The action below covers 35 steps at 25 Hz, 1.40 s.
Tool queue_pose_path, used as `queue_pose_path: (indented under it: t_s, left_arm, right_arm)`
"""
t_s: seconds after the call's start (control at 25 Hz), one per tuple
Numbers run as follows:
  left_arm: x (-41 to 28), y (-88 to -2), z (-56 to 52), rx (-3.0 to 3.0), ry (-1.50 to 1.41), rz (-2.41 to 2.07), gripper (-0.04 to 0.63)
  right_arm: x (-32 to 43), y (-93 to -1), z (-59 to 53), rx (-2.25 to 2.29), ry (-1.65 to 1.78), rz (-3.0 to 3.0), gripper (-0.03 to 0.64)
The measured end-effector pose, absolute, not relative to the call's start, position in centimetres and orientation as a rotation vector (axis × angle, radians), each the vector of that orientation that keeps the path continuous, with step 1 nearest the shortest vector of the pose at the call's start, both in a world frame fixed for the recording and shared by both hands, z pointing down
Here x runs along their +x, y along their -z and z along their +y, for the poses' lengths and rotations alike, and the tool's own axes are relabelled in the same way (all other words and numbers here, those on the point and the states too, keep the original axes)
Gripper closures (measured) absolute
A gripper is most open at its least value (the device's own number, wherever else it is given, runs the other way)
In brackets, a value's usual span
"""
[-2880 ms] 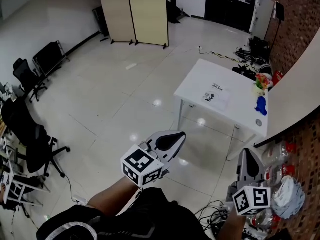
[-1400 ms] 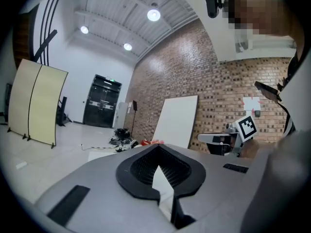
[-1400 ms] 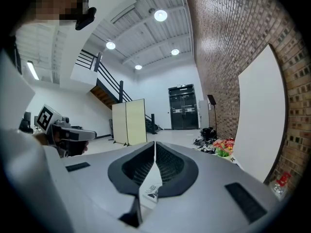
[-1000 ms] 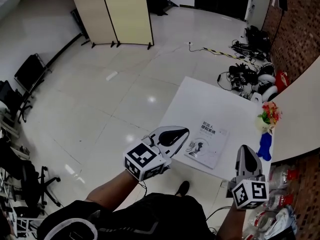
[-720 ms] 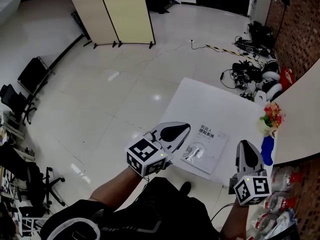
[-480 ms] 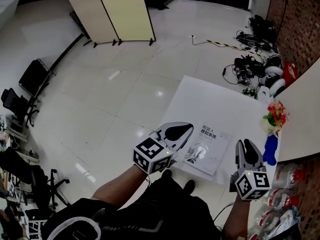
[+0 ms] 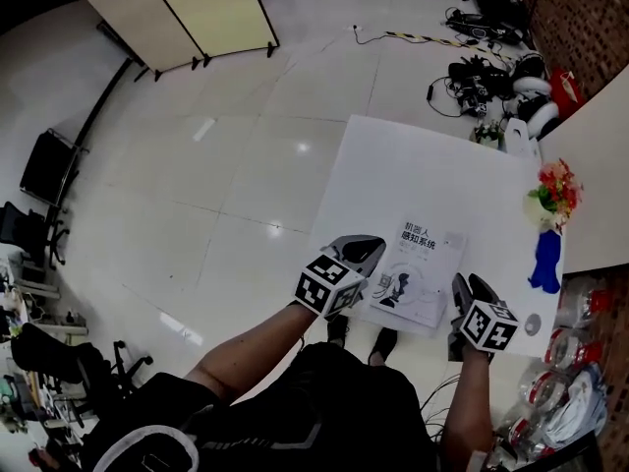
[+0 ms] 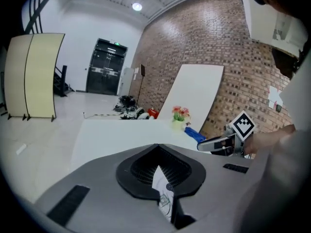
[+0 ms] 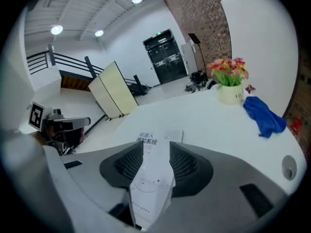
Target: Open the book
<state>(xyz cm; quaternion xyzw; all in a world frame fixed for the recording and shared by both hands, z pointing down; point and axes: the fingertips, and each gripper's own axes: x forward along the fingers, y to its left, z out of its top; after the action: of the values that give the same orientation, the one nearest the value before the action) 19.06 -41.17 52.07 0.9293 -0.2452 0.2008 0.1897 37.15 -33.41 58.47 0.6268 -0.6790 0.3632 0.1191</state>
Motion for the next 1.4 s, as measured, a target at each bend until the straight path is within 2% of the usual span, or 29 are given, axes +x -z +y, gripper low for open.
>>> queue_pose_path:
  t_s: [0.24,0.48,0.84,1.4]
  left_arm:
    - [19.1,-59.9,-41.1,2.496,-0.723,-0.633,0.599]
    - [18.8,-62.7,-40.6,2.439,-0.777,-0.597,0.599]
    - [18.7,-63.9,-39.6,2.435,-0.807,-0.548,0.598]
    - [17.4,-62.0,-39.7,2.456,-0.709,-0.562,0.598]
  right_arm:
    - [36.8,-65.5,-32.2,1.795,-1.247,-1.808,0.486]
    - [37.1,-68.4,-31.9,1.763,-1.320,-1.730,0.486]
    - [36.4,-69.9,-31.7,1.742,-1.386,-1.670,0.489]
    - [37.0,-68.6,-31.8,1.824,-1.305,-1.550,0.565]
